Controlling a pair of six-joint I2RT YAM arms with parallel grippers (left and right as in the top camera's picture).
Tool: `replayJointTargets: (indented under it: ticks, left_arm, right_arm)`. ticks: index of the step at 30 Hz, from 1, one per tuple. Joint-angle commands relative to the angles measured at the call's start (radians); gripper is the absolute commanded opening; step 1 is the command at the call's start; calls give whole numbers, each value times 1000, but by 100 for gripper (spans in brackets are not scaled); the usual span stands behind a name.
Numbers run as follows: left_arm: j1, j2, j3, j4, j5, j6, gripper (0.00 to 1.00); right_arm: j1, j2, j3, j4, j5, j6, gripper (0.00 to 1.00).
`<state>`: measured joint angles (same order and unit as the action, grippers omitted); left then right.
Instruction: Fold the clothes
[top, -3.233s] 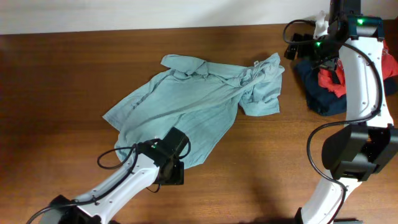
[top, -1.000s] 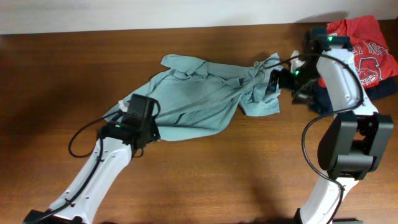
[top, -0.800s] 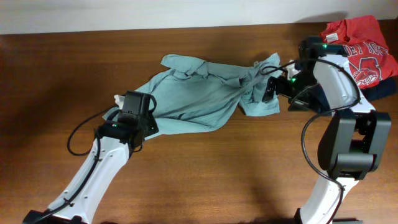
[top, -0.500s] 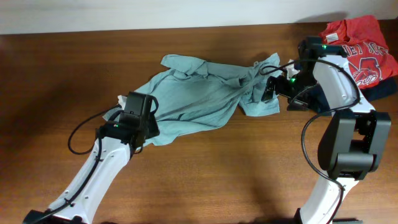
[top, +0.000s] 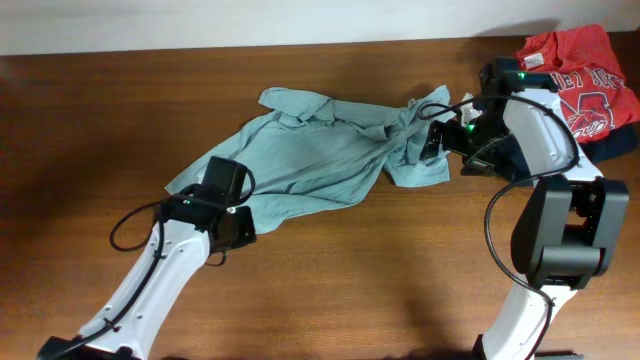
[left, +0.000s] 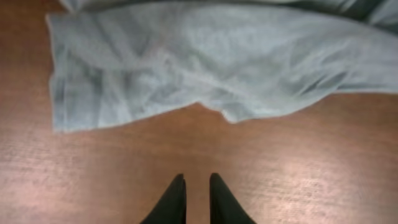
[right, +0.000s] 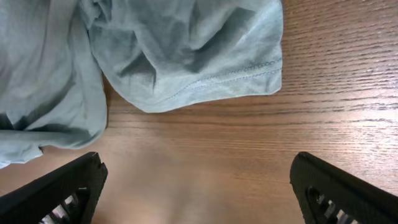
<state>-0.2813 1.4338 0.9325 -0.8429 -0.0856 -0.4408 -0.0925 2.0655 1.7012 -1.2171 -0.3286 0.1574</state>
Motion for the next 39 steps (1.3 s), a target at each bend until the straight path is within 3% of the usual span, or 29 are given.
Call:
replayJointTargets:
  ticks: [1, 3, 4, 11, 30, 33, 39]
  left_arm:
    - [-2, 31, 2, 16, 6, 13, 32]
    - [-2, 58, 2, 19, 1, 13, 43]
    - [-2, 76, 2, 21, -10, 13, 43]
    - [8, 191, 2, 112, -69, 13, 44]
    - [42, 272, 2, 289, -102, 46, 44]
    - [42, 272, 2, 310, -101, 46, 41]
    - [42, 272, 2, 318, -86, 46, 20]
  right_arm:
    - [2, 5, -3, 3, -12, -4, 98]
    - [2, 5, -3, 3, -12, -4, 98]
    - [1, 5, -3, 3, -12, -4, 98]
    - [1, 5, -3, 2, -11, -12, 98]
    - [1, 5, -3, 3, -8, -23, 98]
    - [1, 5, -3, 3, -8, -23, 98]
    - [1, 5, -3, 3, -8, -23, 98]
